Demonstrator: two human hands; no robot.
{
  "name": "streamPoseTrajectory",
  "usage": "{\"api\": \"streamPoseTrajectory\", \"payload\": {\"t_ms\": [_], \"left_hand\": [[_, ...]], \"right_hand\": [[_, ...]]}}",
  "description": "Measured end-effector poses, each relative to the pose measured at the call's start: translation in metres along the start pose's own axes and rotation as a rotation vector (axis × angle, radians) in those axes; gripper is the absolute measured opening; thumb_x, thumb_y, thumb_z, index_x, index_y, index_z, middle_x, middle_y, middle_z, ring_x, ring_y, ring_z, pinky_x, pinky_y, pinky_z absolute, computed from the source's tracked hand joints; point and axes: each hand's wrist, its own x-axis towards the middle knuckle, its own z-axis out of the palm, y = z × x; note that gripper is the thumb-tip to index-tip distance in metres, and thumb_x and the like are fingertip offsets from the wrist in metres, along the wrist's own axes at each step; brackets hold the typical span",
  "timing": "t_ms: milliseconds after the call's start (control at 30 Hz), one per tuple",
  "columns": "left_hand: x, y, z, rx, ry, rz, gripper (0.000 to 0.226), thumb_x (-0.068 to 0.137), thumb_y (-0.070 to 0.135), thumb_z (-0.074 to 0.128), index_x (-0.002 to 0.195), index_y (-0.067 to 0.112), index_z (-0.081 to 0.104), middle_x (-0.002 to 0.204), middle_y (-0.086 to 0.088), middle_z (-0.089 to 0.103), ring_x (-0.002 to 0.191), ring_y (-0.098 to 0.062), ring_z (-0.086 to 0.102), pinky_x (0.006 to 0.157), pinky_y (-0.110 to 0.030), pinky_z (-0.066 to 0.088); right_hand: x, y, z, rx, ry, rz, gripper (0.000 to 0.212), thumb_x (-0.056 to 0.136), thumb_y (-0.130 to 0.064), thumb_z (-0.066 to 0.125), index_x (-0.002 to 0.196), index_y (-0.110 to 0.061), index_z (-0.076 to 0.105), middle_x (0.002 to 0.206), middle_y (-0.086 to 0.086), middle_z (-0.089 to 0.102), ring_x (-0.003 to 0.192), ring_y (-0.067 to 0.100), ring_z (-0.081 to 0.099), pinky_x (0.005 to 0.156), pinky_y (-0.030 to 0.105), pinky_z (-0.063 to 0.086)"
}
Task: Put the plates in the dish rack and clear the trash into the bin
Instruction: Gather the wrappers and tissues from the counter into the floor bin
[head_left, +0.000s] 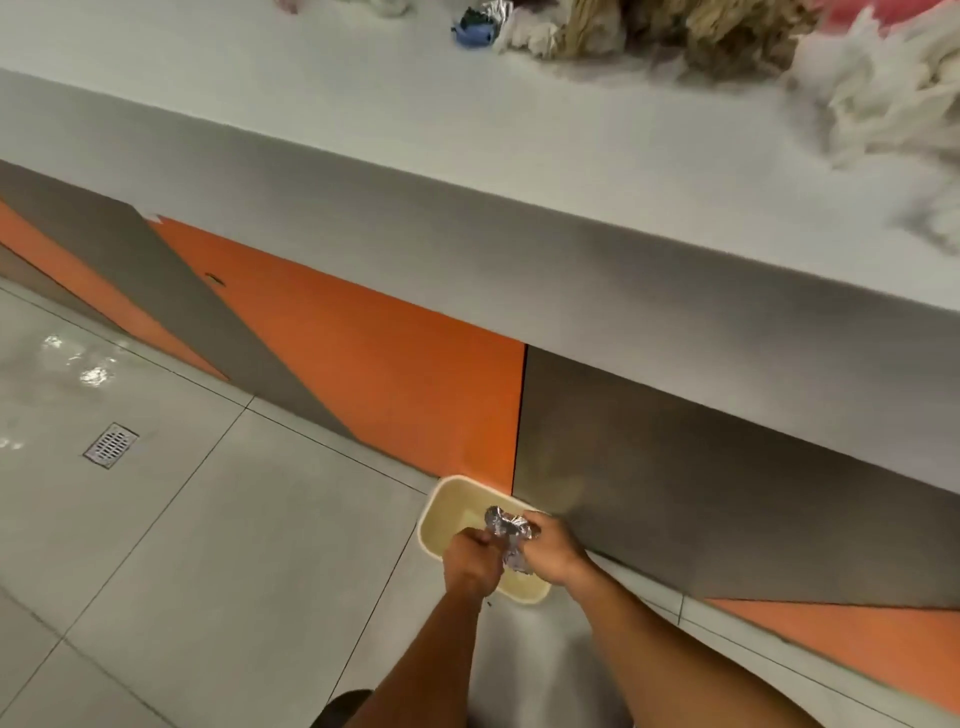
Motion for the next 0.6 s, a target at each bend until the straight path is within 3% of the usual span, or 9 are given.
{"api": "streamPoseTrajectory", "payload": {"t_ms": [100, 200, 267, 367, 467, 533, 600], "left_hand": [[0.041, -0.022, 0.009, -0.007, -0.078, -0.069, 0.012, 0.079, 0.017, 0.072, 0.082, 0.007, 0.067, 0.08, -0.007, 0.073, 0.075, -0.026, 0.066, 0.066, -0.032, 0.053], [0.037, -0.02, 0.001, -0.082, -0.094, -0.081, 0.022, 0.064, 0.021, 0.068, 0.08, 0.005, 0.064, 0.089, -0.014, 0.076, 0.079, -0.033, 0.07, 0.068, -0.037, 0.054], [-0.013, 0.011, -0.019, -0.073, -0.067, -0.024, 0.006, 0.077, 0.015, 0.069, 0.078, 0.01, 0.065, 0.077, -0.008, 0.071, 0.068, -0.027, 0.067, 0.061, -0.027, 0.056], [-0.08, 0.05, -0.045, -0.117, -0.018, 0.095, 0.011, 0.093, 0.006, 0.059, 0.088, 0.008, 0.069, 0.073, -0.002, 0.068, 0.059, -0.013, 0.064, 0.047, -0.014, 0.047], [-0.142, 0.083, -0.07, -0.223, 0.004, 0.235, 0.01, 0.098, 0.009, 0.059, 0.098, 0.007, 0.069, 0.083, -0.007, 0.074, 0.071, -0.024, 0.072, 0.066, -0.032, 0.062], [-0.187, 0.105, -0.088, -0.252, 0.009, 0.332, 0.011, 0.098, 0.014, 0.06, 0.096, 0.014, 0.07, 0.083, -0.004, 0.075, 0.075, -0.027, 0.074, 0.075, -0.045, 0.062], [-0.232, 0.126, -0.106, -0.288, 0.015, 0.419, 0.011, 0.099, 0.016, 0.061, 0.097, 0.018, 0.072, 0.084, 0.0, 0.076, 0.077, -0.023, 0.074, 0.073, -0.042, 0.063]], "right_hand": [[0.032, 0.022, 0.006, -0.073, -0.001, 0.011, 0.029, 0.08, -0.027, 0.064, 0.106, -0.017, 0.072, 0.11, 0.007, 0.074, 0.102, 0.031, 0.068, 0.089, 0.04, 0.057], [0.012, 0.009, -0.005, -0.059, -0.031, 0.053, 0.055, 0.083, -0.019, 0.058, 0.137, -0.017, 0.06, 0.135, 0.006, 0.065, 0.122, 0.028, 0.063, 0.1, 0.03, 0.051], [-0.009, -0.002, -0.012, -0.061, -0.018, 0.043, 0.052, 0.091, -0.015, 0.058, 0.143, -0.016, 0.055, 0.143, 0.007, 0.06, 0.129, 0.026, 0.058, 0.105, 0.027, 0.046], [-0.055, -0.03, -0.027, -0.015, -0.027, 0.001, 0.042, 0.093, -0.012, 0.06, 0.136, -0.013, 0.06, 0.138, 0.006, 0.063, 0.127, 0.022, 0.059, 0.108, 0.03, 0.045], [-0.119, -0.074, -0.052, 0.08, -0.015, -0.078, 0.031, 0.096, -0.004, 0.056, 0.124, -0.012, 0.066, 0.117, 0.003, 0.068, 0.112, 0.02, 0.065, 0.097, 0.029, 0.049], [-0.168, -0.105, -0.073, 0.135, -0.018, -0.135, 0.029, 0.097, -0.002, 0.053, 0.119, -0.013, 0.068, 0.108, 0.003, 0.071, 0.103, 0.022, 0.068, 0.089, 0.03, 0.054], [-0.216, -0.135, -0.094, 0.163, -0.024, -0.199, 0.027, 0.099, -0.005, 0.053, 0.118, -0.015, 0.069, 0.108, 0.001, 0.074, 0.1, 0.018, 0.07, 0.088, 0.03, 0.055]]}}
